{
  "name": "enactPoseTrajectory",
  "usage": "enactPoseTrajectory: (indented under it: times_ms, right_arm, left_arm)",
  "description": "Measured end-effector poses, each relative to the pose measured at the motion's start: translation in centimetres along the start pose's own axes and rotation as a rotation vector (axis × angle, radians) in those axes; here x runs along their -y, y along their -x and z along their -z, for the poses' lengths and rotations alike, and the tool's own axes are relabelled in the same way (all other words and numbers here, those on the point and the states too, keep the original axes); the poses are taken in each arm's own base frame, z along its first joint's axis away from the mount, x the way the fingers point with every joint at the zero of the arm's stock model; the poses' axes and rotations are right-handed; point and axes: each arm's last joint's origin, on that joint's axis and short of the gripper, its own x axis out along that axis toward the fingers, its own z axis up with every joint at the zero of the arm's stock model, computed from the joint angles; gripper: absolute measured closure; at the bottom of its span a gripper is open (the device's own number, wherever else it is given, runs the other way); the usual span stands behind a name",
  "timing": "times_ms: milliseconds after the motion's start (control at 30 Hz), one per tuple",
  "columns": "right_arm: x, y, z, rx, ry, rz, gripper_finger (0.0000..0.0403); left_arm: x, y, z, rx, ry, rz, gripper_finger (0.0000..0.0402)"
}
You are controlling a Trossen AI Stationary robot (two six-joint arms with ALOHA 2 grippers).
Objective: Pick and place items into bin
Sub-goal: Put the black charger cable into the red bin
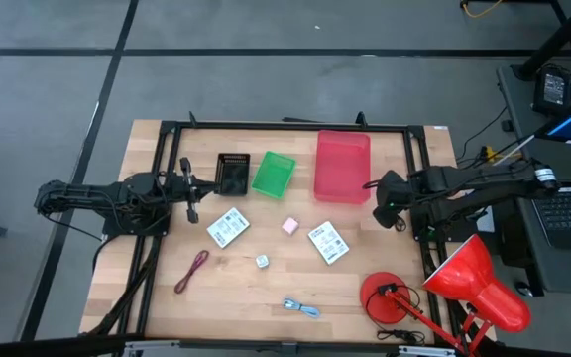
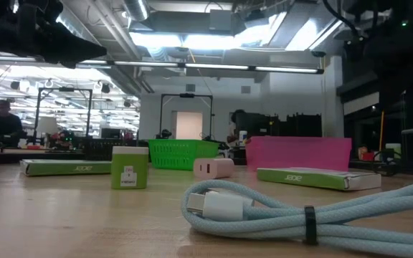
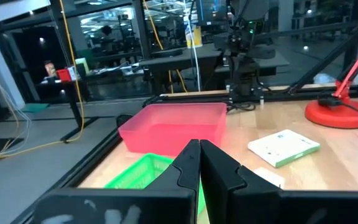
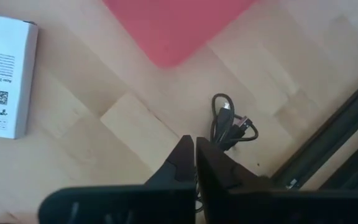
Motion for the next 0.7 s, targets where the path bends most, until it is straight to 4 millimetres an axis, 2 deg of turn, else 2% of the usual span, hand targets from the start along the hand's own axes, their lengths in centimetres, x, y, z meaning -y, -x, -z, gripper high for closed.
enactPoseTrajectory:
  times_ms: [133, 433, 600, 700]
  right_arm:
    - [0.0, 0.0, 0.0, -0.001, -0.003, 0.001, 0.0379]
    - [0.6, 0.0, 0.5, -0.051, -0.034, 0.059, 0.0288]
    - [0.6, -0.1, 0.6, -0.050, -0.090, 0.063, 0.0261]
    - [0.7, -1.1, 1.0, -0.065, -0.119, 0.083, 0.0251]
  left_arm:
    - [0.0, 0.0, 0.0, 0.001, 0.000, 0.000, 0.0396]
    - [0.0, 0.0, -0.2, 0.024, 0.008, -0.003, 0.0395]
    - [0.0, 0.0, -0.3, 0.024, 0.007, -0.003, 0.0396]
    - [0.0, 0.0, -0.3, 0.024, 0.009, -0.003, 0.0395]
